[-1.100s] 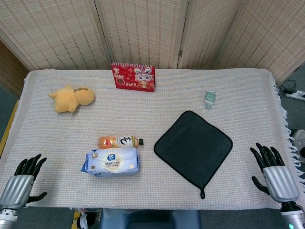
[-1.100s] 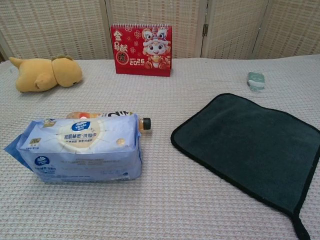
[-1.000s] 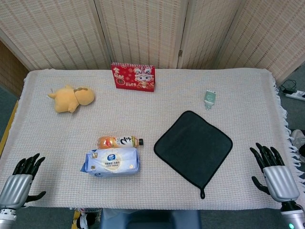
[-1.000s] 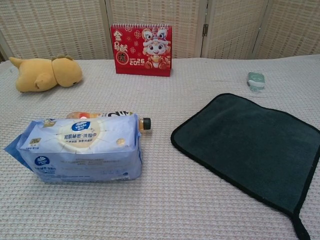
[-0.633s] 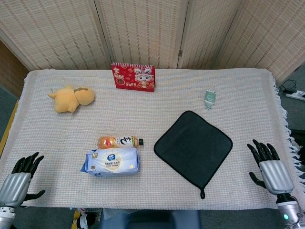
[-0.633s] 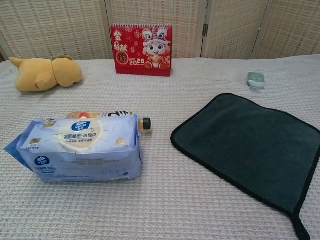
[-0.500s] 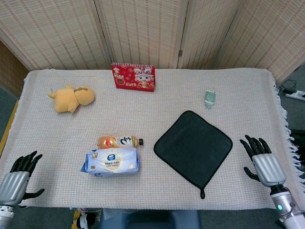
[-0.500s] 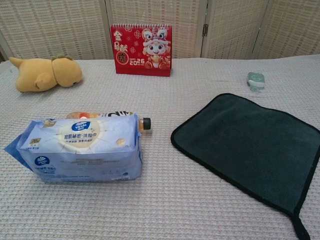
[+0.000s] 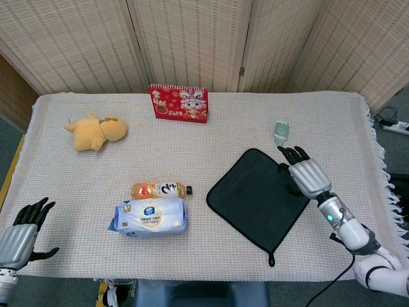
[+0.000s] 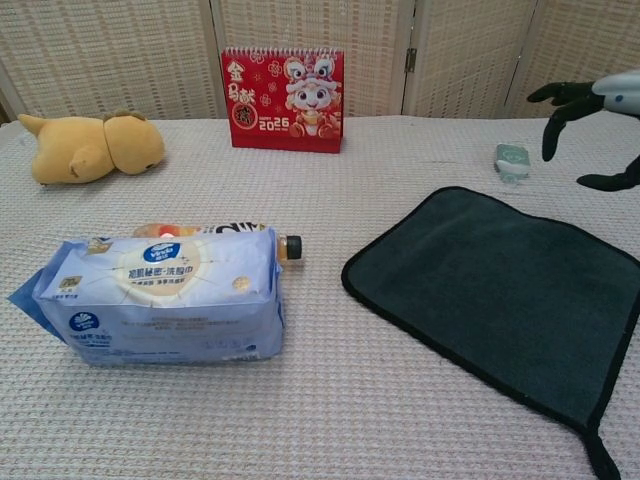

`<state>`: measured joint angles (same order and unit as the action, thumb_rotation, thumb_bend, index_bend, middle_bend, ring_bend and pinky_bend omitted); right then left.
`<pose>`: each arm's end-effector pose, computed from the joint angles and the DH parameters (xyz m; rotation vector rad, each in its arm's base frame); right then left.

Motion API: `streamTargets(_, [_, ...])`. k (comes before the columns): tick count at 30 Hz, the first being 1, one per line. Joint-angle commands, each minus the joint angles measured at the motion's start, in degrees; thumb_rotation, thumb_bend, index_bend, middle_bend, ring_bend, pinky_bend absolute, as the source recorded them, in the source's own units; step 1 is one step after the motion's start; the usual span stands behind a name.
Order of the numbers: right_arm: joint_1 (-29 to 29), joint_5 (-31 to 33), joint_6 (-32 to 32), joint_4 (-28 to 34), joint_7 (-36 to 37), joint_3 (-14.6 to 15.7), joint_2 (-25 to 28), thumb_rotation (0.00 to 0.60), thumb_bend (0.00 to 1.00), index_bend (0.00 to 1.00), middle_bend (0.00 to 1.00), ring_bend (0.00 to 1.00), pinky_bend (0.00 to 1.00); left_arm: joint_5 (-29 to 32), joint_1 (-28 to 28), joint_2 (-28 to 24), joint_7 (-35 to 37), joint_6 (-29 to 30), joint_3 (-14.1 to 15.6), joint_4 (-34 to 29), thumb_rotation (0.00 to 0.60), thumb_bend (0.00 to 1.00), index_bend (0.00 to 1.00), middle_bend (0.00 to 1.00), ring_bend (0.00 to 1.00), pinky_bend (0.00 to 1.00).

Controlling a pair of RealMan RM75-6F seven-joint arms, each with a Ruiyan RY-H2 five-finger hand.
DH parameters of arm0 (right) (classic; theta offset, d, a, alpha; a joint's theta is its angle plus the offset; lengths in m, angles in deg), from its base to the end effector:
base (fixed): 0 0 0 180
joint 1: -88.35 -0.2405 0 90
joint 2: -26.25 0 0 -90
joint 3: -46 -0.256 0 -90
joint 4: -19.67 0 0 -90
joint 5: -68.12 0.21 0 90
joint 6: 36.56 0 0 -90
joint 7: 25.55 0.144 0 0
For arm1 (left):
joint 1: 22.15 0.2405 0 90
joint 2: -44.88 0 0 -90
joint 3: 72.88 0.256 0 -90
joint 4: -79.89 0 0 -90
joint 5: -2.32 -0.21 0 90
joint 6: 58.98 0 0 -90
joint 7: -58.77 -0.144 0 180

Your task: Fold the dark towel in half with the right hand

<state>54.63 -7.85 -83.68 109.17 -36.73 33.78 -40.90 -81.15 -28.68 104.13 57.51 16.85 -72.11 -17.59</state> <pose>-0.2163 -0.3430 0.0937 1.8918 -0.8270 0.7469 -0.3149 0.1723 0.1508 -1.4909 -1.0553 -0.7467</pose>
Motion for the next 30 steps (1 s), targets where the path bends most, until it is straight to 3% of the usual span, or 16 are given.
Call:
streamTargets(1, [-4.7,5.5,5.1,-2.8,-5.1,-1.3,-3.6,0.6,0.44,0.39,0.0,0.0,0.0,0.4,-0.1,0.0,0.0,-0.1,-0.2,0.1,0.6,0.13,0.05,0.0,0.0,0.0])
streamTargets(19, [-20.1,18.0,15.4,-24.8,-9.5,-0.8,-22.5,0.6,0.45,0.4,0.0,0.0,0.0,2.8,-0.6,-0.6,1.0,-1.3,-0.7,0.4,0.6,0.13,0.02,0.0,0.0,0.0])
streamTargets(30, [-24.2,20.0,18.5,-32.4,-8.2,0.6,-28.6,0.6,0.45,0.4,0.0,0.0,0.0,2.9,-0.8,-1.1,2.0,-1.5,-0.8,0.8,0.6,0.13,0.02,0.0,0.0,0.0])
